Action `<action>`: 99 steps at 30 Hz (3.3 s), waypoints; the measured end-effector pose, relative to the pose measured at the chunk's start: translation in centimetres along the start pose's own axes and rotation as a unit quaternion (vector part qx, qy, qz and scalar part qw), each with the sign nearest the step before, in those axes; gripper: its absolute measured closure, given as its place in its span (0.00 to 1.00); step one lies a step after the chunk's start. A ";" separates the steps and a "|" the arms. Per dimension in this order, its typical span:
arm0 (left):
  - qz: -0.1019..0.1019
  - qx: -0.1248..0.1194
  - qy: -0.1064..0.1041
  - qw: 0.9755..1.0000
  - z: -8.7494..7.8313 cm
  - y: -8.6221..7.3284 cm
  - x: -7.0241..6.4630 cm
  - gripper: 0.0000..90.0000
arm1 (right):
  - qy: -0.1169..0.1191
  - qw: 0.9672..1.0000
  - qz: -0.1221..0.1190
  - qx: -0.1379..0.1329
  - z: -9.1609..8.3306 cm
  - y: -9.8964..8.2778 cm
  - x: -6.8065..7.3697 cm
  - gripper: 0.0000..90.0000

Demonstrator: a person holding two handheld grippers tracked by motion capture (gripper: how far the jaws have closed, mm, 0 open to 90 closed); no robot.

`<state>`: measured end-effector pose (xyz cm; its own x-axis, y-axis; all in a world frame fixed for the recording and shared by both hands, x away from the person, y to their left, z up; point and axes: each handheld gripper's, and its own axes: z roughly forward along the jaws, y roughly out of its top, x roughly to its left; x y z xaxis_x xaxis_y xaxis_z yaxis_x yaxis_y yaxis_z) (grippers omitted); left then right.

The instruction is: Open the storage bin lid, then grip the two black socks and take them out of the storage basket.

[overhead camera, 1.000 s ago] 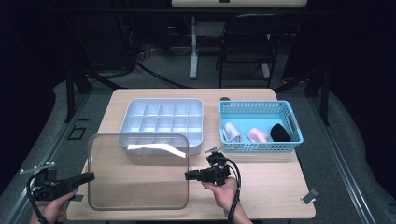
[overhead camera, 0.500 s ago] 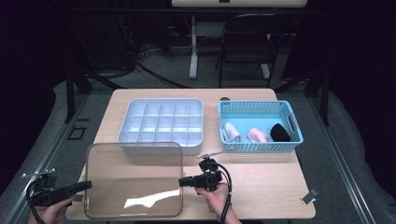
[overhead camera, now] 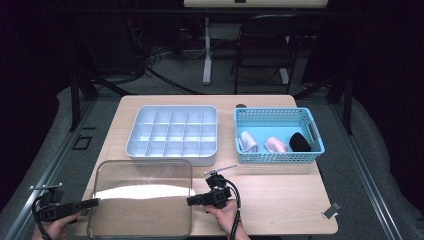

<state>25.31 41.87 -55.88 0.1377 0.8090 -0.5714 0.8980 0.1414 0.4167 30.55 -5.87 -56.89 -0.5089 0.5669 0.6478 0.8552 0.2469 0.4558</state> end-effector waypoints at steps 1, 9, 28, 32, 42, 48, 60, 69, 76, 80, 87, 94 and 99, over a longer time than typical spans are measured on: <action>-0.001 -0.002 0.001 1.000 0.1 0.0 0.0 0.71 | 0.000 1.000 0.000 0.000 0.0 0.0 0.0 0.78; 0.002 0.006 0.009 1.000 0.8 0.1 0.3 0.69 | -0.032 0.999 -0.022 0.023 0.7 0.0 0.3 0.71; 0.061 0.028 0.119 0.991 2.1 1.5 -1.7 0.42 | -0.115 0.986 -0.110 0.052 0.6 0.3 1.7 0.40; 0.077 0.009 0.139 0.987 1.6 1.7 -2.5 0.34 | -0.123 0.984 -0.123 0.040 -0.5 0.5 1.5 0.34; 0.175 -0.043 0.157 0.971 1.1 2.2 -8.1 0.17 | -0.166 0.969 -0.184 0.026 -4.0 2.7 1.2 0.16; 0.227 -0.042 0.145 0.962 2.5 2.3 -11.3 0.10 | -0.189 0.961 -0.192 0.063 -5.3 4.8 0.3 0.09; 0.240 -0.047 0.122 0.962 5.7 2.0 -14.4 0.01 | -0.205 0.956 -0.202 0.048 -10.5 2.3 -1.9 0.02; 0.258 -0.058 0.123 0.956 7.3 1.7 -16.3 0.00 | -0.232 0.953 -0.197 0.010 -14.4 1.1 -3.5 0.00; 0.290 -0.067 0.112 0.948 8.1 1.1 -16.8 0.00 | -0.230 0.955 -0.189 0.007 -16.4 -0.2 -5.0 0.00; 0.316 -0.065 0.110 0.940 8.6 0.4 -16.8 0.00 | -0.245 0.953 -0.179 -0.008 -17.4 -0.5 -5.4 0.00; 0.326 -0.053 0.126 0.936 9.0 0.3 -16.6 0.00 | -0.255 0.956 -0.146 0.009 -18.1 -0.2 -6.0 0.00; 0.329 -0.043 0.128 0.935 9.4 -0.4 -16.6 0.00 | -0.266 0.954 -0.140 0.004 -19.2 0.0 -6.3 0.00; 0.327 -0.055 0.133 0.934 8.9 -0.3 -16.7 0.00 | -0.259 0.957 -0.129 0.005 -20.5 0.0 -6.3 0.00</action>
<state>26.48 23.25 -52.71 0.5192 0.8544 0.0202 0.6081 -0.3859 0.6937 31.75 -25.54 -48.42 -0.5879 0.7994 0.1240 0.7102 0.4367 0.5522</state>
